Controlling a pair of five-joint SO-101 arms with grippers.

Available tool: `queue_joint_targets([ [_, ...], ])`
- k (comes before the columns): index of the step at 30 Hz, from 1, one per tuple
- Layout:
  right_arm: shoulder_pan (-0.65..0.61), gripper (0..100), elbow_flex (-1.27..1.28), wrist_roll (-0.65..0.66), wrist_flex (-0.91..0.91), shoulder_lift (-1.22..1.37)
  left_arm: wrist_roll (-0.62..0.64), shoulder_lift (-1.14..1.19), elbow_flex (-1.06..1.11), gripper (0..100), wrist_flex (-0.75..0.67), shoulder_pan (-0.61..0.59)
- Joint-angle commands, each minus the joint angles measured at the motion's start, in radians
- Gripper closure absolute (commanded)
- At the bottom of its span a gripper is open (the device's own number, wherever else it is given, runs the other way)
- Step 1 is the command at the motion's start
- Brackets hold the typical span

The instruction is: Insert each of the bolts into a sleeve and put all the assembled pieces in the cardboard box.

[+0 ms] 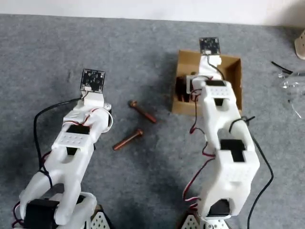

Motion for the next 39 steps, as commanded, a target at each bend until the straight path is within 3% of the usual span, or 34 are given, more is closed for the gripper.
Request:
queue_joint_targets([
  [1, 0.016, 99.4, -0.099, -0.009, -0.002, 0.021, -0.005, -0.005, -0.056, 99, 0.002, -0.007],
  [8, 0.016, 97.8, -0.102, -0.009, -0.001, 0.038, -0.005, -0.005, -0.056, 99, 0.002, -0.007],
  [15, 0.016, 73.1, -0.096, -0.008, 0.001, 0.036, -0.005, -0.005, -0.056, 99, 0.002, -0.007],
  [22, 0.019, 72.9, -0.096, -0.008, 0.039, 0.007, -0.005, -0.005, -0.056, 99, 0.002, -0.007],
  [31, -0.042, 73.5, 0.114, -0.041, 0.166, -0.312, -0.005, -0.005, -0.056, 99, 0.002, -0.008],
  [39, -0.283, 74.3, 0.492, 0.017, 0.104, -0.71, -0.005, -0.005, -0.056, 99, 0.002, -0.008],
])
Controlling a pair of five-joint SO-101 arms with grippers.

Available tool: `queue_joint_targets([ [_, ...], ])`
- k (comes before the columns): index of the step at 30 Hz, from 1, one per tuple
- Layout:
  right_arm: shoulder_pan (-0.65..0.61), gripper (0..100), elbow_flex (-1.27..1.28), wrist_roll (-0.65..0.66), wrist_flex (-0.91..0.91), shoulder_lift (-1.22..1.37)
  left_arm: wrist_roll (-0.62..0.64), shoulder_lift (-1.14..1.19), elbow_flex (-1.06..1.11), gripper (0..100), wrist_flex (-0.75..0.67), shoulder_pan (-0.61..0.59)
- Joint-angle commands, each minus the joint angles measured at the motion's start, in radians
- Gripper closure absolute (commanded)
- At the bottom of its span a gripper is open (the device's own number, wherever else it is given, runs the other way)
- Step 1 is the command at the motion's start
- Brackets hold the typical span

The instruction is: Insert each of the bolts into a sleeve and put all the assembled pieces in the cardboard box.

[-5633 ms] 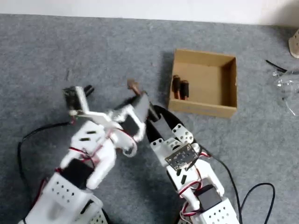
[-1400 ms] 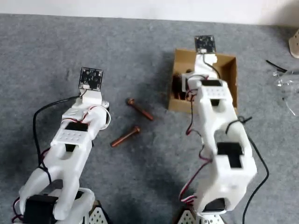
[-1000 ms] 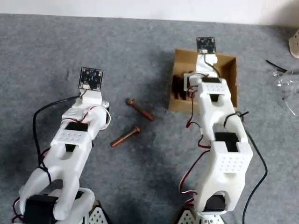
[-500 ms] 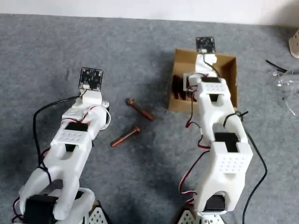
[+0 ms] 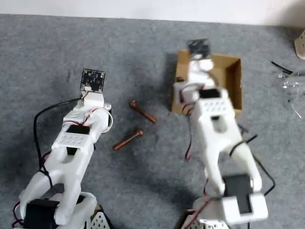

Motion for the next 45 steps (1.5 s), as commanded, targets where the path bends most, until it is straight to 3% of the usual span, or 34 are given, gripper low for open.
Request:
queue_joint_targets([
  [1, -0.133, 74.3, 0.16, 0.057, -0.079, -0.203, -0.005, -0.005, -0.056, 99, 0.002, -0.008],
  [6, -0.266, 74.3, 0.363, 0.104, -0.162, -0.343, 0.002, -0.008, -0.056, 99, 0.002, -0.033],
  [12, -0.357, 74.3, 0.452, 0.095, -0.162, -0.358, 0.117, -0.012, -0.056, 99, 0.002, -0.119],
  [23, -0.372, 74.3, 0.473, 0.026, -0.217, -0.32, 0.236, -0.004, -0.079, 99, 0.005, -0.266],
  [30, -0.371, 74.3, 0.47, 0.026, -0.305, -0.205, 0.226, 0.001, -0.082, 99, 0.0, -0.248],
  [35, -0.358, 74.3, 0.47, 0.026, -0.305, -0.165, 0.046, 0.139, -0.188, 99, 0.011, -0.14],
  [42, -0.282, 74.3, 0.47, 0.026, -0.305, -0.165, 0.018, 0.509, -0.615, 99, 0.404, -0.159],
  [45, -0.266, 74.3, 0.469, 0.026, -0.305, -0.165, 0.086, 0.552, -0.671, 99, 0.446, -0.203],
])
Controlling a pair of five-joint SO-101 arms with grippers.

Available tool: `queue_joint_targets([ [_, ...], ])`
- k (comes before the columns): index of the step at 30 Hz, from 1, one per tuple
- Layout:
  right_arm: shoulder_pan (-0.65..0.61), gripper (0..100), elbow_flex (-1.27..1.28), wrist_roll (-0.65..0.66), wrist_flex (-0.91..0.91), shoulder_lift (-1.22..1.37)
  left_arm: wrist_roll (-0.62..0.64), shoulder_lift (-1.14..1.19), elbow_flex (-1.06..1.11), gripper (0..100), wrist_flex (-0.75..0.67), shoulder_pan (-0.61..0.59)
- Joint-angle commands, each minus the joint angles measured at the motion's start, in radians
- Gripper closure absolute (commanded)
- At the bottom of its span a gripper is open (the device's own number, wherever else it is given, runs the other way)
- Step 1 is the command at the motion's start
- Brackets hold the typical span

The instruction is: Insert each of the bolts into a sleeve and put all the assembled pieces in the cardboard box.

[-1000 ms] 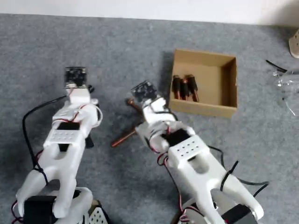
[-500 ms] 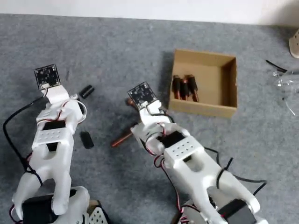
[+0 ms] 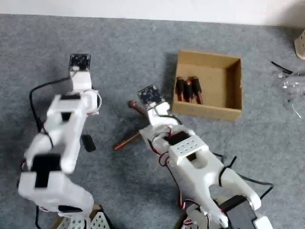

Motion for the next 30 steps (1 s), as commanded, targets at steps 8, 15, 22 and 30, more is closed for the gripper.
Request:
queue_joint_targets([
  [8, 0.025, 74.3, -0.018, -0.008, -0.028, 0.002, 0.104, -0.027, -0.082, 99, 0.068, -0.064],
  [15, 0.025, 74.3, -0.008, -0.008, -0.157, 0.005, 0.336, -0.099, 0.008, 99, 0.003, -0.22],
  [22, 0.045, 74.3, -0.005, -0.008, -0.182, 0.007, 0.396, -0.165, 0.082, 99, -0.054, -0.297],
  [30, 0.045, 74.3, 0.022, 0.044, -0.234, 0.005, 0.396, -0.309, 0.165, 99, -0.049, -0.473],
])
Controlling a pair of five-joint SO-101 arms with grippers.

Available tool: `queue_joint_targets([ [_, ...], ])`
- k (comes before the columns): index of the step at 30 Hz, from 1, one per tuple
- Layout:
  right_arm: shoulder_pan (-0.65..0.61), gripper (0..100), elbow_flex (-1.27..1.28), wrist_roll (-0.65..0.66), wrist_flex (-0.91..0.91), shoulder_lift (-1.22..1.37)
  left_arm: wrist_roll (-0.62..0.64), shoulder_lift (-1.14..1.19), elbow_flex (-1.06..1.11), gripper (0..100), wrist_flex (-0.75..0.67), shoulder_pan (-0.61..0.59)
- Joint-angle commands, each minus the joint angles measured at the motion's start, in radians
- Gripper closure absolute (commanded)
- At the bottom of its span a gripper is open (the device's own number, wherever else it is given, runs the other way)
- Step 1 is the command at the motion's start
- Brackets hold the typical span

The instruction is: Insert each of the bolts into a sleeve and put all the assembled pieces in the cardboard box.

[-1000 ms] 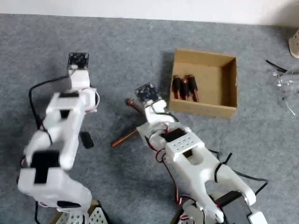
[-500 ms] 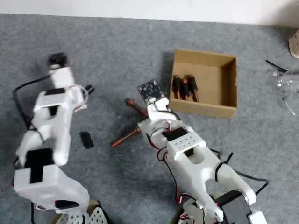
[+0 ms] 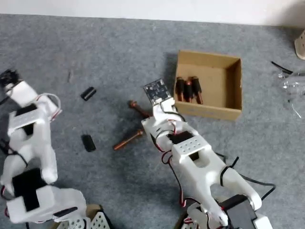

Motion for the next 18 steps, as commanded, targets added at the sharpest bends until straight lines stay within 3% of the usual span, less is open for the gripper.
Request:
queue_joint_targets([
  [1, 0.015, 74.3, -0.001, 0.051, -0.031, -0.005, 0.006, -0.14, 0.036, 99, -0.012, -0.125],
  [5, 0.015, 74.3, -0.001, 0.048, -0.031, -0.005, 0.006, -0.223, 0.122, 99, -0.018, -0.202],
  [12, 0.015, 74.3, 0.021, 0.052, -0.039, -0.004, 0.005, -0.251, 0.203, 99, -0.025, -0.206],
  [18, 0.013, 74.3, 0.058, 0.052, -0.124, -0.004, 0.005, -0.248, 0.262, 99, -0.166, -0.205],
])
